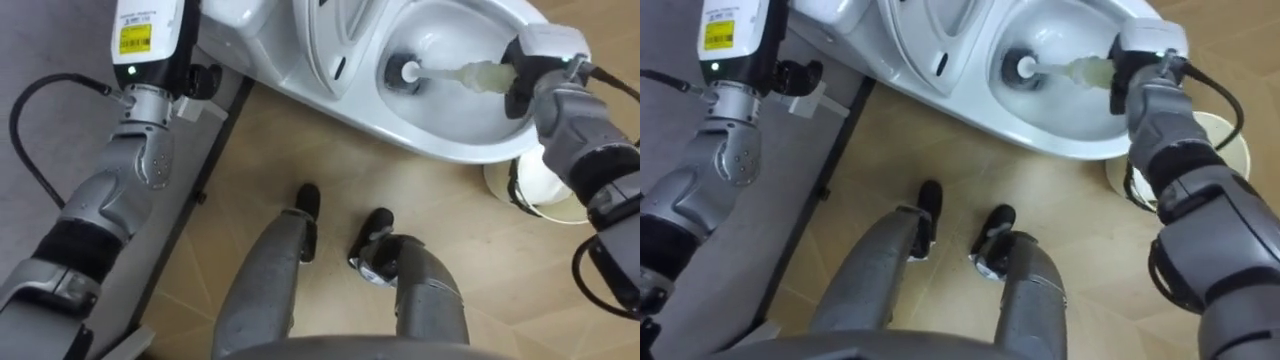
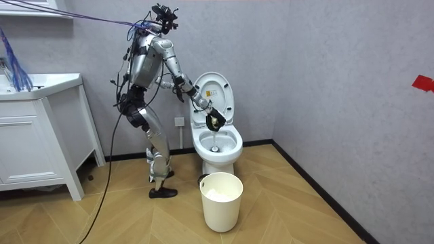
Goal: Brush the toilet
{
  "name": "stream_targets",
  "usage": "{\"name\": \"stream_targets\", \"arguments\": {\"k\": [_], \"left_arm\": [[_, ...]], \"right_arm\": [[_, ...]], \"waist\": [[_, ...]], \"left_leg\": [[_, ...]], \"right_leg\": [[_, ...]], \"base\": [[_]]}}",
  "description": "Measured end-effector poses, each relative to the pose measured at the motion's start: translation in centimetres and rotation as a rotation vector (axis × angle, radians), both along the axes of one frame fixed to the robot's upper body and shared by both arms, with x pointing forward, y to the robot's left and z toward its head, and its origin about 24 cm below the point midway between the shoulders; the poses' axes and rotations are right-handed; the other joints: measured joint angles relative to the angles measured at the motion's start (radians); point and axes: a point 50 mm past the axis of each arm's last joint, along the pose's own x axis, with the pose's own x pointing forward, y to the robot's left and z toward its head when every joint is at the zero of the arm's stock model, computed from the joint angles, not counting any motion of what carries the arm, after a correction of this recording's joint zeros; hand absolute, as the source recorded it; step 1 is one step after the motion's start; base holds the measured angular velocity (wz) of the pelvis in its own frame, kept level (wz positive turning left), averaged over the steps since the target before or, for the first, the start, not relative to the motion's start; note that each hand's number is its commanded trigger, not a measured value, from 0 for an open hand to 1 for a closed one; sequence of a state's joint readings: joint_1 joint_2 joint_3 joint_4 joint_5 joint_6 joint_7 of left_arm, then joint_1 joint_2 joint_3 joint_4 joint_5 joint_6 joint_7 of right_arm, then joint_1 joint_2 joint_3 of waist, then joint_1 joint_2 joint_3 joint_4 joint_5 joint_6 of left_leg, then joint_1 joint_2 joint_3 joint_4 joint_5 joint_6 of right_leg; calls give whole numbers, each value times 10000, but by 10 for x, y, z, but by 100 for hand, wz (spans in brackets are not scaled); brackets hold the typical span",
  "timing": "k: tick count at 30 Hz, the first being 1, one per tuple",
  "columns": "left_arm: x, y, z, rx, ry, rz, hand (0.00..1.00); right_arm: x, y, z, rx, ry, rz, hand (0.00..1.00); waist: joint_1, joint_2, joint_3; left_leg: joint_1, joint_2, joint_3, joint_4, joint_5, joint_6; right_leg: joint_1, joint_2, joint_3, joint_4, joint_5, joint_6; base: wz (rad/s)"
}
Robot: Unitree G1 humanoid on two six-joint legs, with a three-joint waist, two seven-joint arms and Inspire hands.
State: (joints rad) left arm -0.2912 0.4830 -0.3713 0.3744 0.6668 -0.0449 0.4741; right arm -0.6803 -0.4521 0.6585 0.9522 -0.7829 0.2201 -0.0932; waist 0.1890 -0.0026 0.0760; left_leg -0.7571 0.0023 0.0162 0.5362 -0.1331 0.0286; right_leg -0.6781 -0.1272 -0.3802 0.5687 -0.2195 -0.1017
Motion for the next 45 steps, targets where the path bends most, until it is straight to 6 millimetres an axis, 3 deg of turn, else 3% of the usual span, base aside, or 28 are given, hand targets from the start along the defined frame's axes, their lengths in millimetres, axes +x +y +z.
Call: {"name": "stream_targets", "arguments": {"k": [5,7,10,12,13,20,22,25,27,29,31,33,38,41,45], "left_arm": [[-1,-2,-2,0,115,-144,0],[-3,-3,-5,1,243,-175,0],[-7,-2,-11,-37,437,-154,0],[-11,0,-14,6,541,-145,0],[-12,1,-14,74,543,-148,0],[-16,-5,-19,-301,554,-531,0],[-17,-5,-19,-297,546,-567,0],[-17,-1,-17,-160,346,-660,0],[-16,5,-12,-26,-18,-618,0],[-15,7,-7,117,-372,-511,0],[-12,10,-2,101,-602,-333,0],[-11,12,0,165,-717,-163,0],[-4,19,10,490,-1058,156,0],[-2,20,11,575,-979,298,0],[1,20,13,712,-919,349,0]], "right_arm": [[-8,17,-3,-1119,160,901,100],[-9,23,-2,-1374,267,1034,100],[-13,40,0,-1872,522,1567,100],[-21,57,3,-2171,638,2138,100],[-25,62,5,-2212,760,2388,100],[-37,63,6,-2676,892,2563,100],[-35,59,7,-2399,847,2437,100],[-30,38,1,-642,902,1521,100],[-23,15,-2,1667,816,227,100],[-18,-4,0,3042,373,-807,100],[-14,-17,5,4242,-327,-1719,100],[-10,-29,10,5171,-1011,-2619,100],[-10,-39,13,5671,-1620,-2947,100],[-8,-38,15,5534,-1728,-2832,100],[-6,-30,19,4866,-1759,-2220,100]], "waist": [[106,278,-164],[105,316,-183],[120,323,-208],[95,297,-401],[74,266,-430],[28,172,-519],[19,61,-513],[4,-466,-476],[-190,-846,-361],[-344,-949,-283],[-519,-968,-222],[-630,-964,-92],[-979,-963,-80],[-1010,-950,-71],[-964,-780,22]], "left_leg": [[43,19,-27,-56,-11,-11],[138,20,-18,-156,-8,-15],[364,74,-16,-262,-26,-68],[350,170,5,-275,-33,-104],[353,206,20,-270,-31,-116],[496,189,43,-432,6,-163],[515,175,60,-438,27,-157],[626,177,112,-524,62,-170],[631,209,104,-484,68,-171],[475,213,63,-341,71,-165],[321,215,86,-290,101,-114],[287,189,224,-263,119,-76],[-49,-17,233,-447,308,15],[-113,-22,323,-344,327,31],[-162,15,346,-336,313,36]], "right_leg": [[200,113,-119,-204,44,6],[281,164,-107,-337,86,7],[508,276,-56,-561,131,-3],[533,388,-56,-706,177,-36],[564,433,-67,-753,202,-66],[663,434,-47,-835,223,-81],[669,408,-50,-810,217,-76],[700,404,14,-851,199,-78],[702,411,39,-804,197,-83],[605,420,36,-771,198,-80],[407,361,99,-608,175,-43],[271,215,101,-426,174,-52],[-267,-88,99,13,129,-68],[-414,-110,202,114,130,-68],[-425,-80,188,101,132,-75]], "base": [[3],[-5],[-7],[-4],[0],[0],[0],[-1],[0],[2],[3],[-10],[7],[-4],[0]]}}
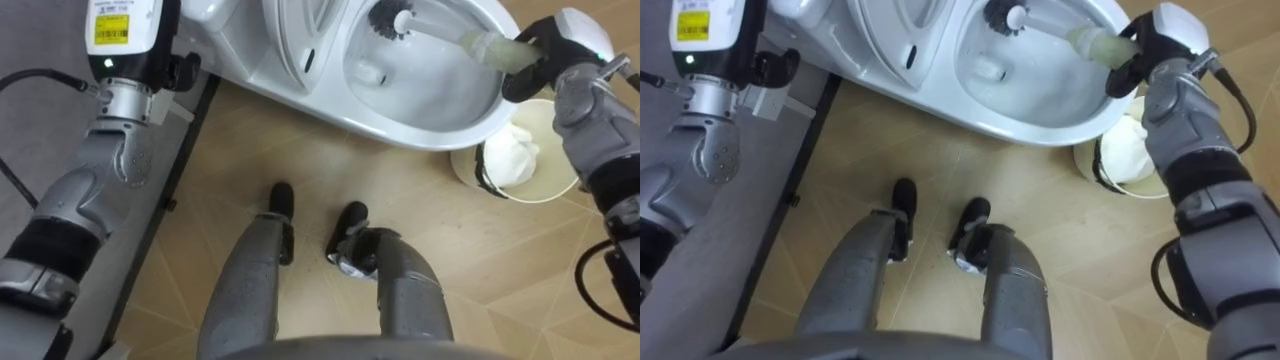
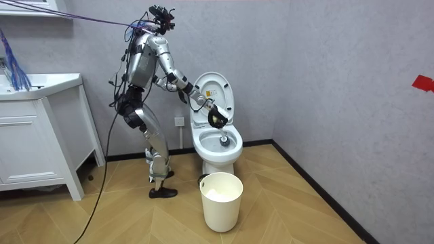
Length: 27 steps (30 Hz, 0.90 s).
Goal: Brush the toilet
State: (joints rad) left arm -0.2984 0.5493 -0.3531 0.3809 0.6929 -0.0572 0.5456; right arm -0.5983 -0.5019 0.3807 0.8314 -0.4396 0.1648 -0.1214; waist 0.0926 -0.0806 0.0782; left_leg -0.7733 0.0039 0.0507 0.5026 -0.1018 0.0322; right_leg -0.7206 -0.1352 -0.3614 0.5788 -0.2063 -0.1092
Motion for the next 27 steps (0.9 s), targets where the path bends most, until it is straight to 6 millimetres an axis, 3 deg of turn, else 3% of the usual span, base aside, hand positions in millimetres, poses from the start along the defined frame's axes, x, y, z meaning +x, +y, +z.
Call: {"name": "stream_targets", "arguments": {"k": [4,8,10,15,23,25,27], "left_arm": [[3,-9,-2,-169,241,-81,0],[3,-13,-2,-178,378,-184,0],[3,-14,-2,-183,438,-170,0],[-8,-19,-18,-429,1048,-276,0],[-11,-20,-23,-604,1175,-508,0],[-14,-19,-27,-675,1328,-555,0],[-20,-13,-39,-721,1823,-360,0]], "right_arm": [[-3,21,-6,-1403,333,1204,100],[-9,46,-14,-3433,1080,2522,100],[-8,57,-7,-4202,1055,2975,100],[-18,72,-5,-5265,1658,3589,100],[-35,81,-14,-4977,2410,3978,100],[-39,83,-16,-5087,2561,4105,100],[-50,85,-20,-4943,2801,4354,100]], "waist": [[230,294,-30],[597,600,-63],[648,695,-89],[808,1007,-316],[797,1009,-368],[753,928,-422],[739,744,-529]], "left_leg": [[37,9,-71,12,-8,-2],[73,122,-159,154,-136,-105],[75,203,-118,163,-146,-126],[359,290,-97,70,-206,-224],[942,383,-81,-29,-243,-321],[1130,354,-85,-208,-227,-355],[1355,358,-91,-277,-229,-358]], "right_leg": [[87,41,-48,-79,17,3],[277,310,-39,-379,145,-42],[276,361,-33,-423,157,-79],[601,522,-70,-655,159,-138],[1195,671,22,-880,155,-205],[1323,667,21,-967,159,-200],[1564,695,22,-1063,148,-191]], "base": [[-1],[-10],[-7],[-2],[-4],[0],[0]]}}
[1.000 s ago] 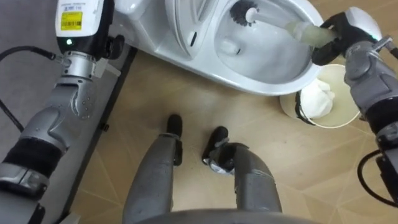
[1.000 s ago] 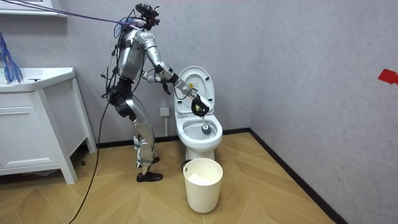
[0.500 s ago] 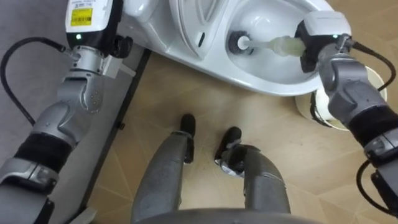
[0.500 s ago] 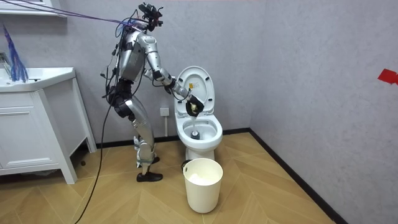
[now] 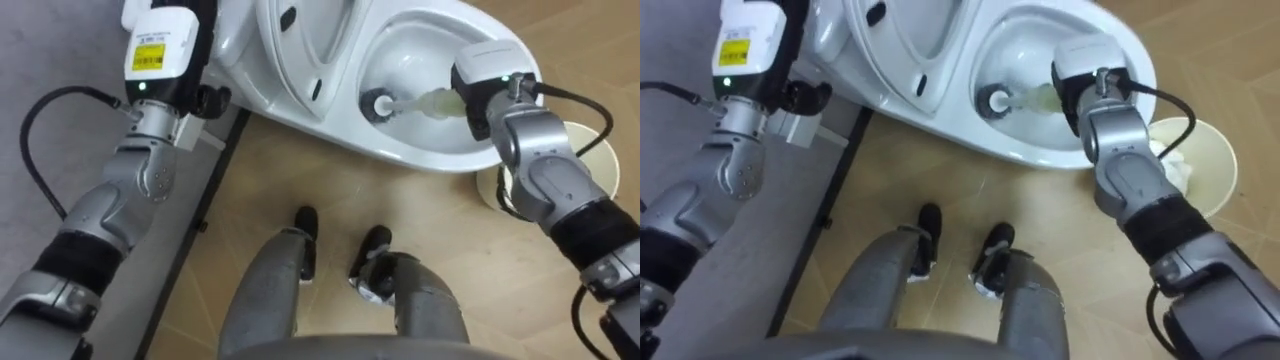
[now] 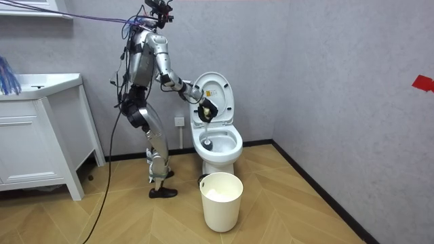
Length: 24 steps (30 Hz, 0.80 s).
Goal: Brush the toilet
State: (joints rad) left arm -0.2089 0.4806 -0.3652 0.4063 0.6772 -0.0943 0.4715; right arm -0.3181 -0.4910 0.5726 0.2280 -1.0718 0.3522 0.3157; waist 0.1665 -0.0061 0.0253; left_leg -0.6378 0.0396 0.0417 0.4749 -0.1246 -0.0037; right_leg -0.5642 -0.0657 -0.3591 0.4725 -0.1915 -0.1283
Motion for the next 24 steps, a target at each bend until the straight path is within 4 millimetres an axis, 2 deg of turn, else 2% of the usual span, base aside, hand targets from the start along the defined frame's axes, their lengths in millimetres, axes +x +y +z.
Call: {"name": "stream_targets", "arguments": {"k": [2,3,6,8,13,18,21,24], "left_arm": [[-5,6,-10,122,456,185,0],[-8,9,-14,192,694,274,0],[-10,11,-19,29,1069,232,0],[-12,13,-23,24,1328,207,0],[-34,16,-44,-593,2250,428,0],[-73,16,-64,-1231,3326,763,0],[-96,13,-74,-1710,3864,1022,0],[-121,17,-89,-2396,4696,1667,0]], "right_arm": [[-7,-2,-1,-18,162,49,100],[-11,-4,-4,-15,293,11,100],[-17,-4,-11,50,672,-6,100],[-21,-6,-13,139,828,7,100],[-41,-20,-26,798,1407,-379,100],[-77,-32,-45,1627,1864,-1366,100],[-96,-34,-50,2029,1975,-1762,100],[-108,-35,-57,2520,2058,-2260,100]], "waist": [[-12,-149,-13],[-13,-260,-70],[-50,-390,-79],[-90,-425,-68],[-346,-491,-67],[-358,-453,-115],[-264,-402,-148],[-249,-396,-183]], "left_leg": [[245,1,-10,-86,-3,-7],[343,0,-13,-118,-11,-19],[745,1,-46,-239,-32,-24],[1034,-14,-41,-359,-40,-12],[2064,-139,-155,-830,-117,-13],[3165,-207,-168,-1443,-137,-27],[3743,-262,-187,-1701,-156,-39],[4335,-334,-209,-1785,-157,-37]], "right_leg": [[243,17,-8,-93,-15,23],[343,20,-20,-127,-34,36],[813,66,-58,-355,-16,70],[1107,63,-96,-481,-30,115],[2137,79,-77,-827,-135,285],[3224,114,-145,-1464,-176,402],[3855,149,-142,-1824,-220,473],[4601,178,-105,-2225,-253,537]], "base": [[5],[6],[5],[2],[9],[1],[4],[1]]}}
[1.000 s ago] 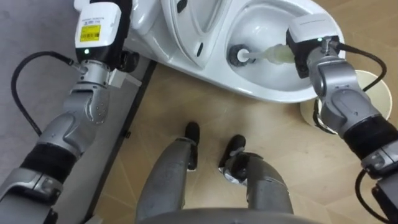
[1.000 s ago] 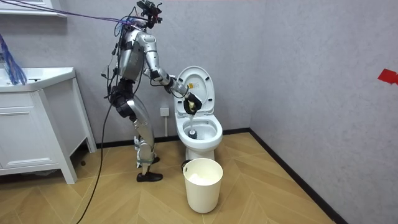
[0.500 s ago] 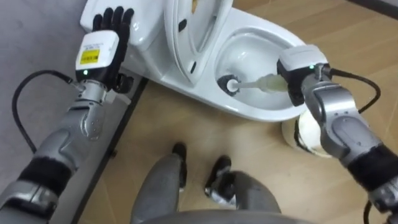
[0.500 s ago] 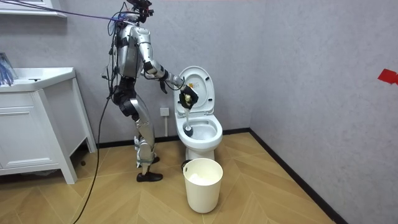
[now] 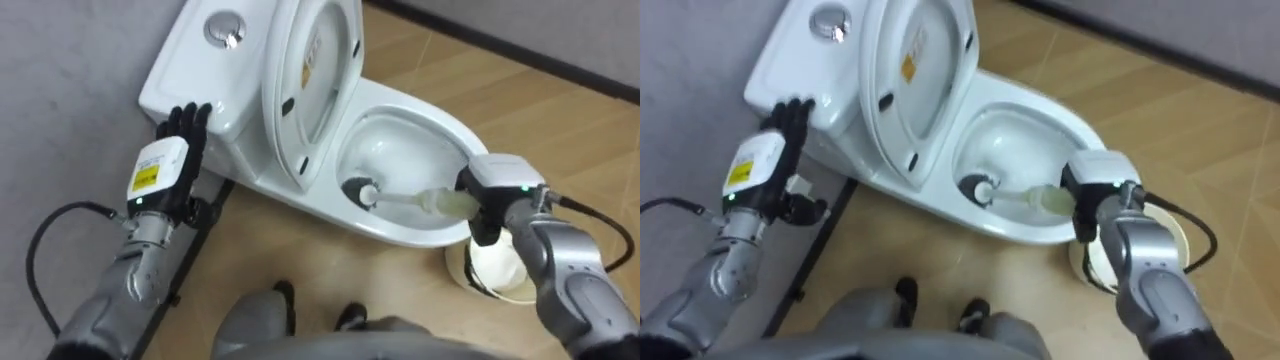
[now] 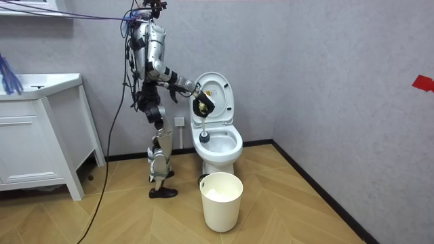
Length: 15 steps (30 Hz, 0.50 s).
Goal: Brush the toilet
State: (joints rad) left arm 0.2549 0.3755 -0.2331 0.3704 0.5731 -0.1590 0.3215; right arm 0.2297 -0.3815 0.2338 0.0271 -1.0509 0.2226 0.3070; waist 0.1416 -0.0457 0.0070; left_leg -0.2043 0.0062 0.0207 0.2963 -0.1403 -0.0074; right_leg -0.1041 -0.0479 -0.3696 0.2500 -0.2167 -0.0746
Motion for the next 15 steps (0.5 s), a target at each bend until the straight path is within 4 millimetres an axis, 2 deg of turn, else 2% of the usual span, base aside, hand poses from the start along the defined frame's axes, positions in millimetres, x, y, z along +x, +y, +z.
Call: {"name": "stream_targets", "arguments": {"k": [1,3,6,9,13,15], "left_arm": [[-5,1,-3,-102,166,176,0],[-29,8,-12,-524,876,1071,0],[-61,19,-27,-561,1922,2276,0],[-94,31,-40,-454,2999,3489,0],[-115,38,-45,-744,3414,4858,0],[-129,44,-49,-870,3721,5804,0]], "right_arm": [[-3,0,-2,94,24,-83,100],[-14,-3,-8,595,211,-621,100],[-28,-11,-14,1333,401,-1588,100],[-33,-13,-22,1715,387,-1961,100],[-41,-24,-24,2306,41,-2873,100],[-44,-29,-23,3298,-275,-3593,100]], "waist": [[-5,0,-13],[-9,-23,-53],[3,-26,-48],[-1,-14,-36],[36,-52,-23],[0,-61,-25]], "left_leg": [[124,-15,1,-43,0,0],[509,-33,6,-245,-1,-1],[800,-24,33,-363,-30,-28],[1296,32,33,-612,-88,-108],[1487,46,79,-645,-186,-115],[1660,30,96,-641,-267,-103]], "right_leg": [[130,4,16,-74,-8,14],[529,36,57,-316,-21,34],[849,76,61,-487,-19,35],[1192,140,149,-509,-23,42],[1420,175,209,-663,-39,67],[1652,188,217,-803,-63,104]], "base": [[0],[-7],[-2],[-5],[1],[0]]}}
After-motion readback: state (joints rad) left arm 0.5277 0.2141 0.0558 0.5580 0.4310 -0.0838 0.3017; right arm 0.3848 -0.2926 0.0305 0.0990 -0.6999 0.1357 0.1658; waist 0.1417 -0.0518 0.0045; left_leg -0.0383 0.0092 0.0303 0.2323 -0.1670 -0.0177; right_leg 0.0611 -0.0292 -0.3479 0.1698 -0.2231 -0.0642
